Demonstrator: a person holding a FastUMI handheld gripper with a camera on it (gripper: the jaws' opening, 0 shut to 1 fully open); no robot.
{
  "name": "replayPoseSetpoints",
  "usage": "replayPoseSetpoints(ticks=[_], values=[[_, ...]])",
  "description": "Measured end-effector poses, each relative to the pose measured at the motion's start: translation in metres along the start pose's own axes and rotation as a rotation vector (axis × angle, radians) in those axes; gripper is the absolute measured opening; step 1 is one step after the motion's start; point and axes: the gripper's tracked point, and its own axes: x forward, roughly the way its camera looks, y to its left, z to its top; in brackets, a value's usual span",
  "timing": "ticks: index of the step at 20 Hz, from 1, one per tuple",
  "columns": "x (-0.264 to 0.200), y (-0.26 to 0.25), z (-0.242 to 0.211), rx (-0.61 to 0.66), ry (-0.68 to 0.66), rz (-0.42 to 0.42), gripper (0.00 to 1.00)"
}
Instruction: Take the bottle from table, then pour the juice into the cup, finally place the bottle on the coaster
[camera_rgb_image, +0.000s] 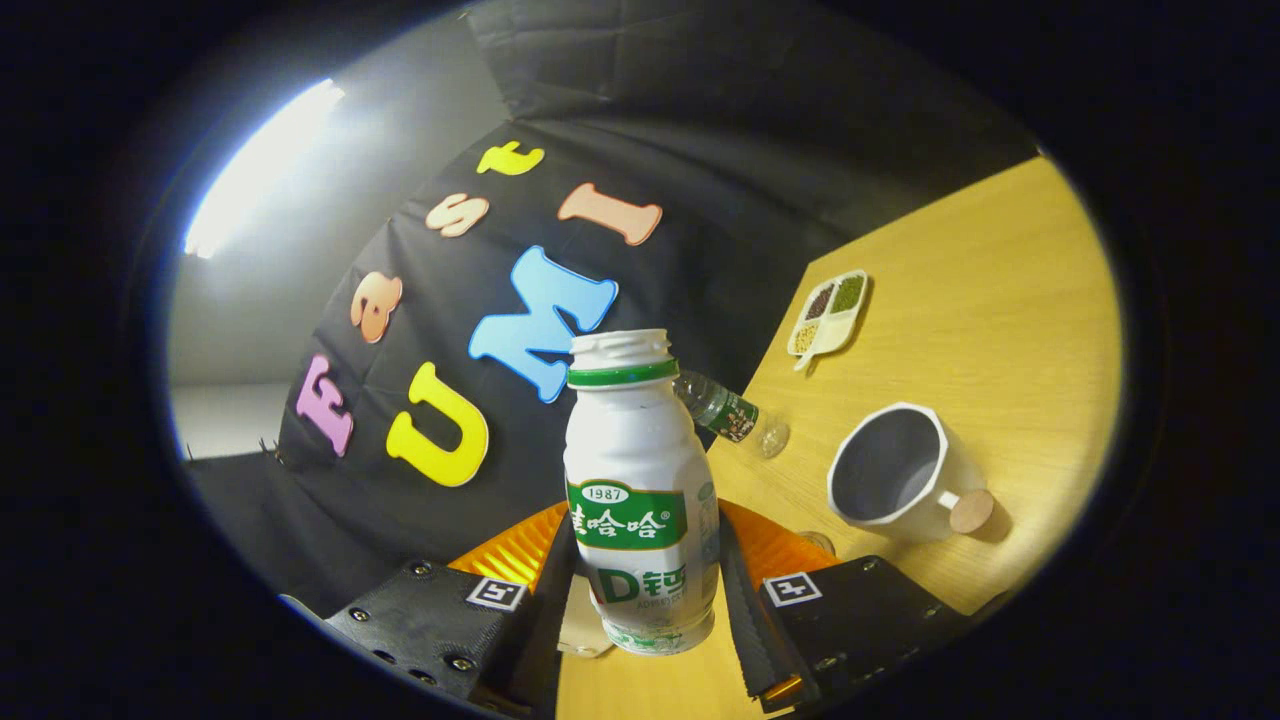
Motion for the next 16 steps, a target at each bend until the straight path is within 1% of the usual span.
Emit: replayPoseSetpoints(ticks=[4, 9, 10, 12, 16], values=[[0.011, 0.0, -0.011, -0.288, 0.02, -0.021, 0.71], [0.04, -0.007, -0.028, -0.646, 0.041, -0.057, 0.71], [0.047, -0.008, -0.03, -0.702, 0.04, -0.063, 0.71], [0.061, -0.009, -0.036, -0.78, 0.051, -0.065, 0.71], [0.078, -0.019, -0.044, -0.807, 0.067, -0.061, 0.71]])
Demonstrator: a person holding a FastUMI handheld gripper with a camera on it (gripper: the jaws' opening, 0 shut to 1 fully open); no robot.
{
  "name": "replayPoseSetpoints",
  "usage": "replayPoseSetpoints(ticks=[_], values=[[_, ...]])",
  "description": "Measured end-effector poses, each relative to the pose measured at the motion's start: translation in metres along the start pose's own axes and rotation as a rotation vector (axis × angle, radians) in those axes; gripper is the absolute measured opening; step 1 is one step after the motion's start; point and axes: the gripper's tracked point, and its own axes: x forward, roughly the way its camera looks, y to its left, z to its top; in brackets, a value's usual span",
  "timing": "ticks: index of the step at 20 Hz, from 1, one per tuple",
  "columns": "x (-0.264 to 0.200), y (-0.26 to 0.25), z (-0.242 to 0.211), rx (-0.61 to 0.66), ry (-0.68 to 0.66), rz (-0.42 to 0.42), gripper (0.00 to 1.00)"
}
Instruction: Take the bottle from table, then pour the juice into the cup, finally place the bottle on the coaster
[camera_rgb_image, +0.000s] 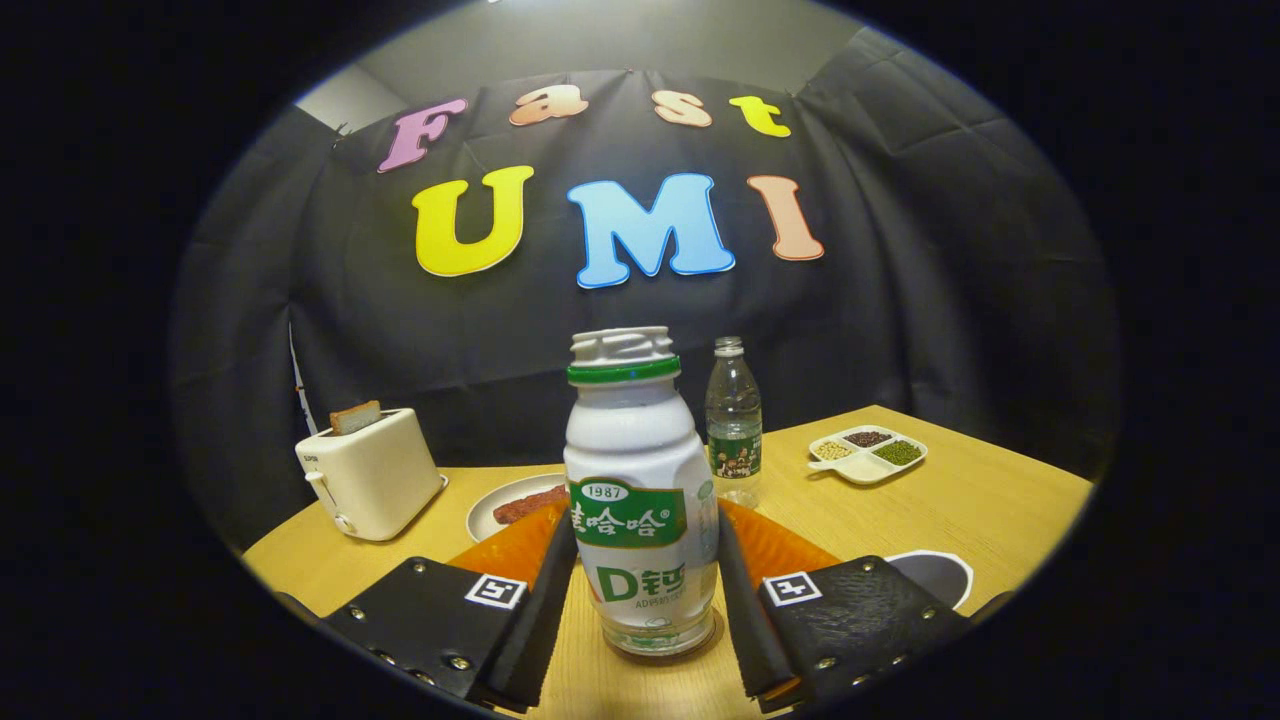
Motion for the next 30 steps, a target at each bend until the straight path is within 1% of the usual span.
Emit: replayPoseSetpoints(ticks=[2, 6, 13, 19, 24, 27, 29, 30], values=[[0.007, -0.002, -0.005, -0.023, 0.003, 0.0, 0.71], [0.02, -0.002, -0.017, -0.025, 0.03, 0.012, 0.71], [0.027, -0.001, -0.032, -0.015, 0.052, 0.03, 0.71], [0.023, 0.001, -0.034, -0.038, 0.047, 0.037, 0.72], [0.017, -0.005, -0.035, 0.002, 0.017, 0.042, 0.72], [0.016, -0.011, -0.031, 0.013, 0.004, 0.026, 0.78], [0.011, -0.017, -0.027, 0.001, -0.005, 0.009, 0.79], [0.011, -0.017, -0.027, 0.005, -0.006, 0.01, 0.81]])
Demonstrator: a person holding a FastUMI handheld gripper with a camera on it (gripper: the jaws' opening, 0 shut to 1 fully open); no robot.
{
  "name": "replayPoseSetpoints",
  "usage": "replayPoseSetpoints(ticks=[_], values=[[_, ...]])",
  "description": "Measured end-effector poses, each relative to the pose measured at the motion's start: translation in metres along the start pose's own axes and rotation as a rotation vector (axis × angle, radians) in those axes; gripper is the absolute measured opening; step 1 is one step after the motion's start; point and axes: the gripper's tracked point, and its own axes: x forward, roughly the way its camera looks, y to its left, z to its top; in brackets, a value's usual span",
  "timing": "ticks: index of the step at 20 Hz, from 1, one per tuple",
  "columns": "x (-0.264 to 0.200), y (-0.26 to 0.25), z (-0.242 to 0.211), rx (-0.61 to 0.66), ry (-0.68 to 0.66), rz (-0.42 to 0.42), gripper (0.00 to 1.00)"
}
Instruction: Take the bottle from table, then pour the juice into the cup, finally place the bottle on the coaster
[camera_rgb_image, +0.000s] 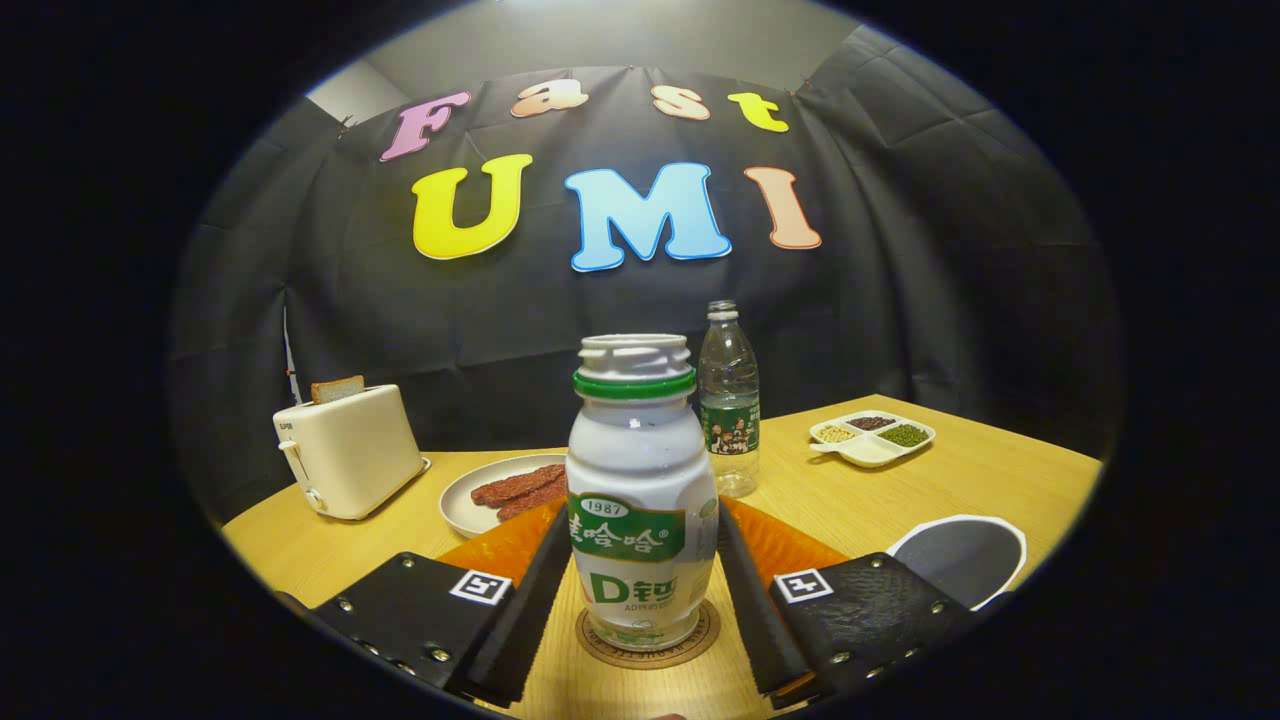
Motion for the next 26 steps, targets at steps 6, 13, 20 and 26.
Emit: replayPoseSetpoints(ticks=[6, 13, 20, 26], values=[[-0.008, 0.002, 0.005, 0.027, -0.02, 0.034, 0.97], [-0.026, -0.001, 0.033, -0.007, -0.07, 0.027, 0.97], [-0.069, -0.001, 0.075, 0.007, -0.148, 0.068, 0.97], [-0.111, -0.032, 0.112, -0.01, -0.188, 0.055, 0.97]])
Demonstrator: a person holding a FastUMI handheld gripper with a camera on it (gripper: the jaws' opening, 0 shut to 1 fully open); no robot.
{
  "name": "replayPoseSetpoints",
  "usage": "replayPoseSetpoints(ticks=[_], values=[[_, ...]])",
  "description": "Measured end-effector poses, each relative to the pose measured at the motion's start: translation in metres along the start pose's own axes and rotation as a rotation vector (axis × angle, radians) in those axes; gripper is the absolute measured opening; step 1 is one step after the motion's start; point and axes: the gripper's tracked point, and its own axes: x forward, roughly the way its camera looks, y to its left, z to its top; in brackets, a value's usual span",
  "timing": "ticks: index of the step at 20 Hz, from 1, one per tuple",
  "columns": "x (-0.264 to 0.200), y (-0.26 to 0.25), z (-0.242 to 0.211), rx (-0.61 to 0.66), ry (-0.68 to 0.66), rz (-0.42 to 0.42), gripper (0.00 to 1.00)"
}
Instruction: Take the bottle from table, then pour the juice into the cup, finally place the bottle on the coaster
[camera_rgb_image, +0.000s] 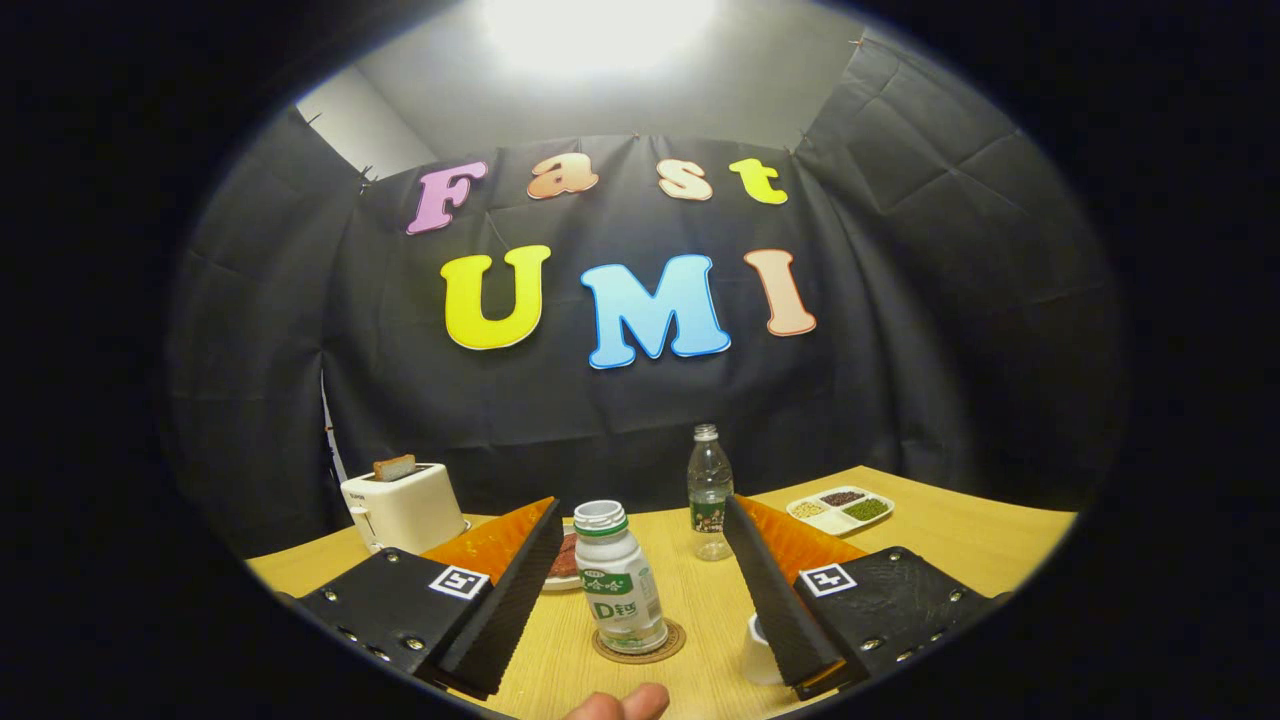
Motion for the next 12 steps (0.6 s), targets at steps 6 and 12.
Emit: replayPoseSetpoints(ticks=[6, 12], values=[[-0.021, -0.089, 0.024, -0.088, -0.034, -0.082, 0.97], [-0.02, -0.212, 0.016, -0.122, -0.04, -0.198, 0.97]])
